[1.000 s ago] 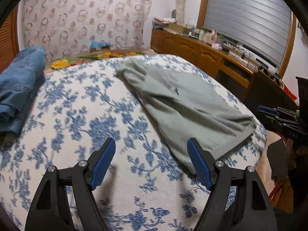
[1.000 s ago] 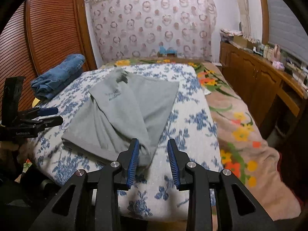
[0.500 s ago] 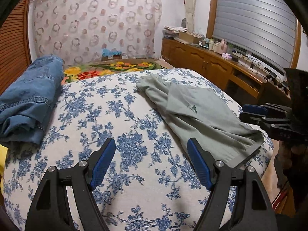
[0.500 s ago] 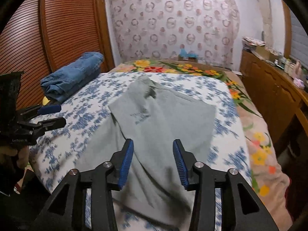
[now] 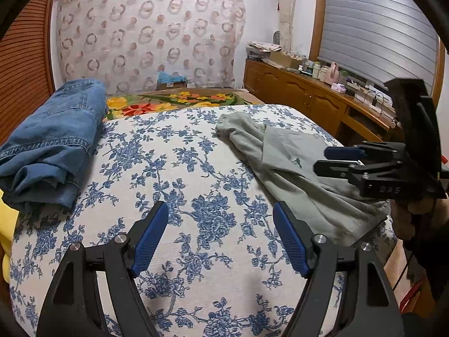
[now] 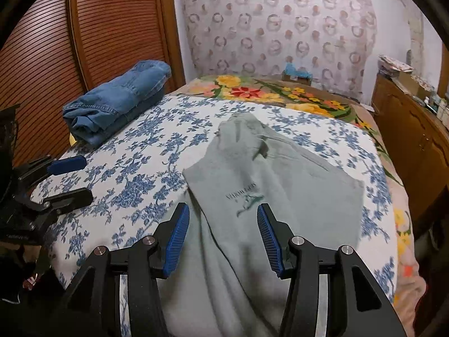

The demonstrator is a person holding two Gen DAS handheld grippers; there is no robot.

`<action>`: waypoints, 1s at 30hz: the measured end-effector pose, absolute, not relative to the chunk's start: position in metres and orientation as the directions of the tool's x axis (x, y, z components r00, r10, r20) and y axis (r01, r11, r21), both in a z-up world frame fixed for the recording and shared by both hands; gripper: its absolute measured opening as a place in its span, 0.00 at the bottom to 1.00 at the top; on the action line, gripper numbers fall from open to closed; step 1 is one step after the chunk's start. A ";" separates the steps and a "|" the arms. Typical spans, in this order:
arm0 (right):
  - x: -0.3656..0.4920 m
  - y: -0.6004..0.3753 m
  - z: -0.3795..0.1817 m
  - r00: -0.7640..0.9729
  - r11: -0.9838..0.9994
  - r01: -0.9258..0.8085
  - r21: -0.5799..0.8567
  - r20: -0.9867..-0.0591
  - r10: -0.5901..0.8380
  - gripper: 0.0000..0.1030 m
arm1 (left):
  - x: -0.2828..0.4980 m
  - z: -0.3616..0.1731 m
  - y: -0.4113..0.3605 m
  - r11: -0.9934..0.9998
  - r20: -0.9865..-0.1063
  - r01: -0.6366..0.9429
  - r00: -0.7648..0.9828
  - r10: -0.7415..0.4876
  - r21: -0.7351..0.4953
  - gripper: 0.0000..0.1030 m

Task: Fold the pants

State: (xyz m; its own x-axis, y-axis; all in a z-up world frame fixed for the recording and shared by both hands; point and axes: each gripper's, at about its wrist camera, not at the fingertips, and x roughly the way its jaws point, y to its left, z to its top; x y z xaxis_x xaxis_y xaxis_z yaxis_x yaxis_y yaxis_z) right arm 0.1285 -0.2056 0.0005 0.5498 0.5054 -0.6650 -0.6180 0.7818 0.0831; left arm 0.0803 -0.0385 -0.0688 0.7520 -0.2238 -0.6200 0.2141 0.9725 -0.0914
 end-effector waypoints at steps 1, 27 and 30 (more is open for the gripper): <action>0.131 -0.200 0.001 0.545 0.780 -0.621 0.083 -0.669 0.505 0.51 | 0.081 -0.069 -0.038 0.973 -0.622 0.212 0.751 -0.223 -0.093 0.76; 0.182 -0.159 0.001 0.485 0.733 -0.674 0.091 -0.694 0.532 0.06 | 0.082 -0.084 -0.038 0.966 -0.648 0.230 0.719 -0.252 -0.121 0.84; 0.185 -0.174 0.006 0.511 0.751 -0.654 0.086 -0.682 0.523 0.06 | 0.086 -0.083 -0.047 0.961 -0.652 0.251 0.712 -0.262 -0.112 0.84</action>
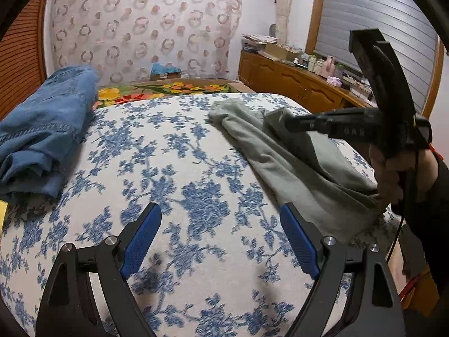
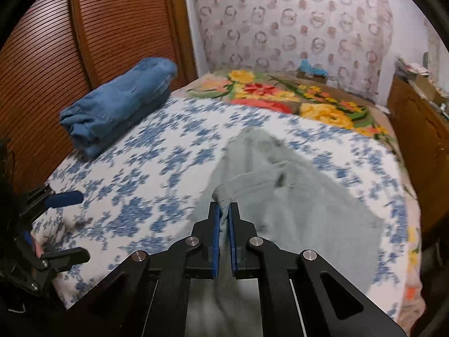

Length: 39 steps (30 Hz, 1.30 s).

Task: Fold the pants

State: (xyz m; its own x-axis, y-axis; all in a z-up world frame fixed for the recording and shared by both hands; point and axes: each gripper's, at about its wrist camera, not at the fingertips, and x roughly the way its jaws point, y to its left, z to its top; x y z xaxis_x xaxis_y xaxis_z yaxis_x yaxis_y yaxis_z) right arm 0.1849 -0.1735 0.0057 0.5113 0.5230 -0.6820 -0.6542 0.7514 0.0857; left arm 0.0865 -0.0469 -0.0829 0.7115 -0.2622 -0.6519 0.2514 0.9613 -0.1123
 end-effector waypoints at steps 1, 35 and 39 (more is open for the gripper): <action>0.187 -0.177 0.006 0.515 0.757 -0.649 0.082 -0.685 0.516 0.06 | 0.089 -0.082 -0.051 0.960 -0.653 0.259 0.710 -0.264 -0.106 0.84; 0.257 -0.223 -0.022 0.498 0.851 -0.506 0.138 -0.759 0.419 0.04 | 0.124 -0.111 -0.105 0.934 -0.763 0.349 0.583 -0.280 -0.077 0.84; 0.255 -0.228 -0.004 0.564 0.862 -0.499 0.092 -0.720 0.404 0.04 | 0.124 -0.111 -0.106 0.934 -0.763 0.348 0.583 -0.279 -0.076 0.84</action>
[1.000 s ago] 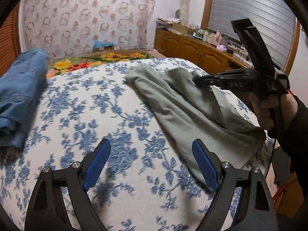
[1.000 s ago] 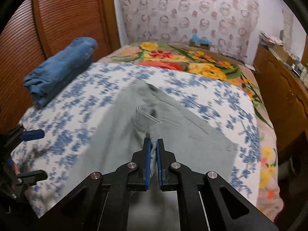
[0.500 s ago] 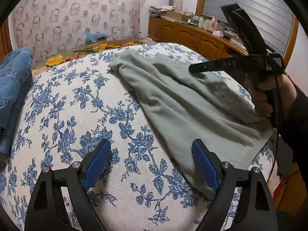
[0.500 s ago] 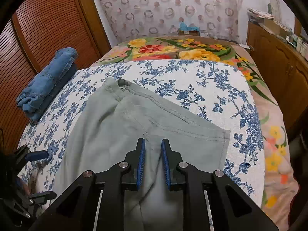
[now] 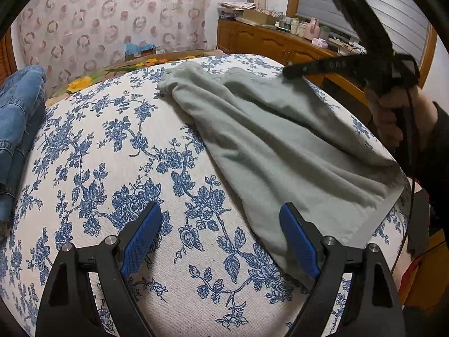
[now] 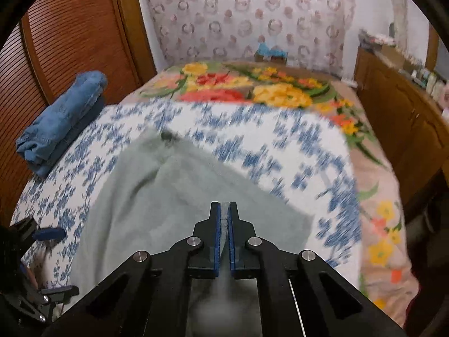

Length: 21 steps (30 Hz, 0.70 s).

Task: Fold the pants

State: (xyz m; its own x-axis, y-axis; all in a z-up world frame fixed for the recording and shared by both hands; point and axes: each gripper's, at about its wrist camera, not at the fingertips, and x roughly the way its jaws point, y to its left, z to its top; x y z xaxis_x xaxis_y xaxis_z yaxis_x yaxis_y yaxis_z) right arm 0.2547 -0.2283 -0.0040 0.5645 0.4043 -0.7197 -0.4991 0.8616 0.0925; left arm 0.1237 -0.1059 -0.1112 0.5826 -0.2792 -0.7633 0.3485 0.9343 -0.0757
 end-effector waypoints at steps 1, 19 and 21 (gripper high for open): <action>0.255 -0.230 0.000 0.582 0.867 -0.493 0.077 -0.711 0.394 0.04 | 0.123 -0.111 -0.106 0.934 -0.763 0.348 0.583 -0.279 -0.075 0.84; 0.289 -0.245 -0.020 0.645 0.922 -0.382 -0.064 -0.733 0.217 0.04 | 0.124 -0.112 -0.106 0.935 -0.763 0.347 0.586 -0.274 -0.069 0.84; 0.291 -0.247 -0.020 0.634 0.924 -0.380 -0.047 -0.740 0.224 0.05 | 0.124 -0.112 -0.106 0.935 -0.762 0.347 0.586 -0.274 -0.070 0.84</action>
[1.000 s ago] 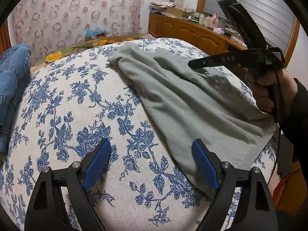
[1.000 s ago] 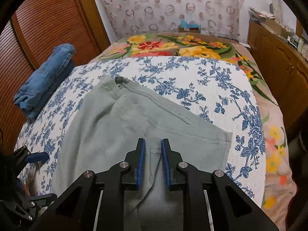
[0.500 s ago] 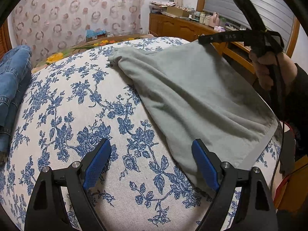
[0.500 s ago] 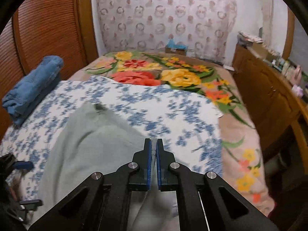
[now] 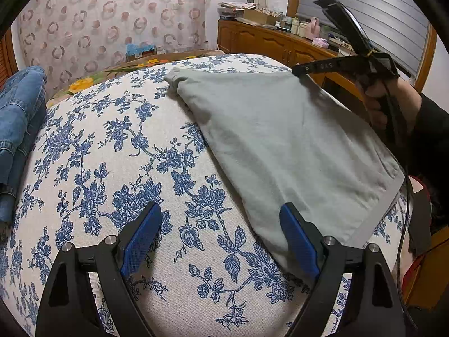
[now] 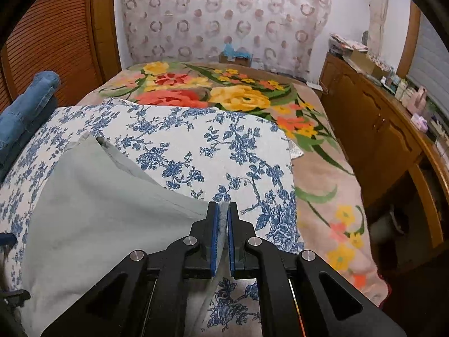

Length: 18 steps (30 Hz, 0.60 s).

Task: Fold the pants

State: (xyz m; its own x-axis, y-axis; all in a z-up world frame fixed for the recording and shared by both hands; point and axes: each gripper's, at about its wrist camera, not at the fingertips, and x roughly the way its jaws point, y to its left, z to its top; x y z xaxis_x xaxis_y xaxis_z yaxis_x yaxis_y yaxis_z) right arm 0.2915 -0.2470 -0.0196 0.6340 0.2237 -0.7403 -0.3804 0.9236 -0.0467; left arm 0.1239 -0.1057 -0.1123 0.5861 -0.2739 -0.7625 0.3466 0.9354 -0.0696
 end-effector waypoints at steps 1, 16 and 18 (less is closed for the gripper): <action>0.292 -0.248 -0.019 0.628 0.925 -0.379 -0.036 -0.744 0.229 0.14 | 0.124 -0.112 -0.106 0.935 -0.763 0.347 0.586 -0.274 -0.069 0.84; 0.168 -0.285 0.005 0.645 0.911 -0.409 0.043 -0.693 0.322 0.33 | 0.124 -0.112 -0.106 0.936 -0.763 0.347 0.586 -0.271 -0.066 0.84; 0.150 -0.288 0.000 0.642 0.913 -0.404 0.060 -0.693 0.329 0.33 | 0.124 -0.112 -0.106 0.936 -0.763 0.346 0.586 -0.271 -0.067 0.84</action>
